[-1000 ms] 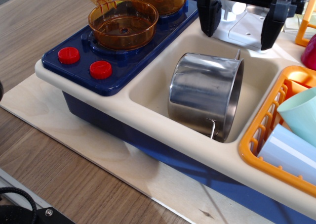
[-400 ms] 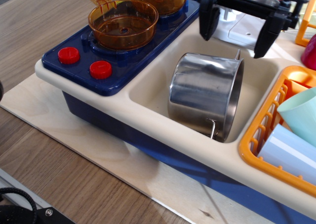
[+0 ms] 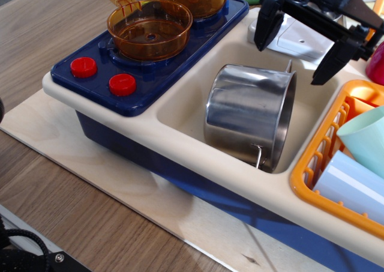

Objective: Flip pot upright which is in sink

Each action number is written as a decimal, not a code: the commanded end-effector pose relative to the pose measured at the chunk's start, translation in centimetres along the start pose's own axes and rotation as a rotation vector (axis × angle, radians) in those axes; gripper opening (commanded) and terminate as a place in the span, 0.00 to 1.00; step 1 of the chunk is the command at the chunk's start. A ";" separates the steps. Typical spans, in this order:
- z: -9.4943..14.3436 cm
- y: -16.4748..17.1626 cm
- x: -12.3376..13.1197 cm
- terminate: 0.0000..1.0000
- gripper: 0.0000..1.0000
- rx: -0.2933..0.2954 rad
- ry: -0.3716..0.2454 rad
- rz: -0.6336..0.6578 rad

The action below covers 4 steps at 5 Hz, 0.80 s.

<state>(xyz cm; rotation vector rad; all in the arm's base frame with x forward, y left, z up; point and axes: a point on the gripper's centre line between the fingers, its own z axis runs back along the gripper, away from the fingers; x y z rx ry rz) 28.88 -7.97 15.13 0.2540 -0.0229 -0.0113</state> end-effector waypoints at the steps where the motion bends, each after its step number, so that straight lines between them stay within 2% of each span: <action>1: 0.0 0.5 -0.2 0.00 1.00 0.025 -0.052 -0.006; 2: -0.8 0.5 -0.7 0.00 1.00 0.088 -0.068 -0.038; 3: -1.3 0.8 -0.9 0.00 1.00 0.110 -0.079 -0.050; 4: -2.2 1.9 -1.1 0.00 1.00 0.064 -0.084 -0.063</action>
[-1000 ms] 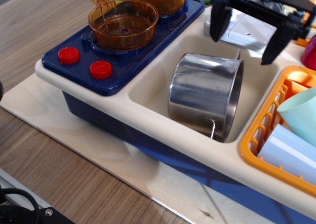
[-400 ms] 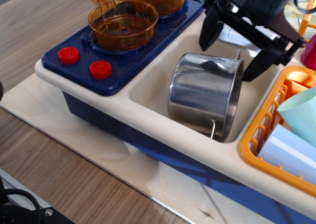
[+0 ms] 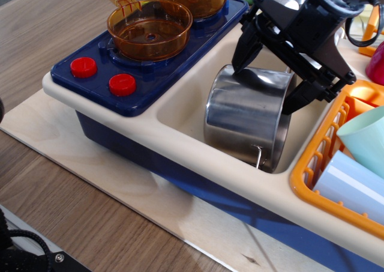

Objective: Flip pot upright which is in sink

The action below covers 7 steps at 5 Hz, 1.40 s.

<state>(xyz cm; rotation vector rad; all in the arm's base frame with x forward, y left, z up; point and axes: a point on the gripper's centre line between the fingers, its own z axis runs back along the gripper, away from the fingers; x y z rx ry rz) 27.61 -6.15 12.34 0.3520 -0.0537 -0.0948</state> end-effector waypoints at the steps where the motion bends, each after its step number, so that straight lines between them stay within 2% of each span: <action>1: -0.1 2.1 0.2 0.00 0.00 -0.060 -0.050 0.006; 2: -0.2 3.3 0.0 0.00 0.00 -0.079 -0.026 -0.023; 3: -0.8 4.1 -0.5 0.00 0.00 -0.102 -0.052 -0.017; 4: -1.0 4.6 -1.0 0.00 0.00 -0.207 -0.102 0.029; 5: -1.6 4.8 -1.1 0.00 1.00 -0.268 -0.181 -0.010; 6: -1.6 4.8 -1.1 0.00 1.00 -0.268 -0.181 -0.010; 7: -1.6 4.8 -1.1 1.00 1.00 -0.268 -0.181 -0.010</action>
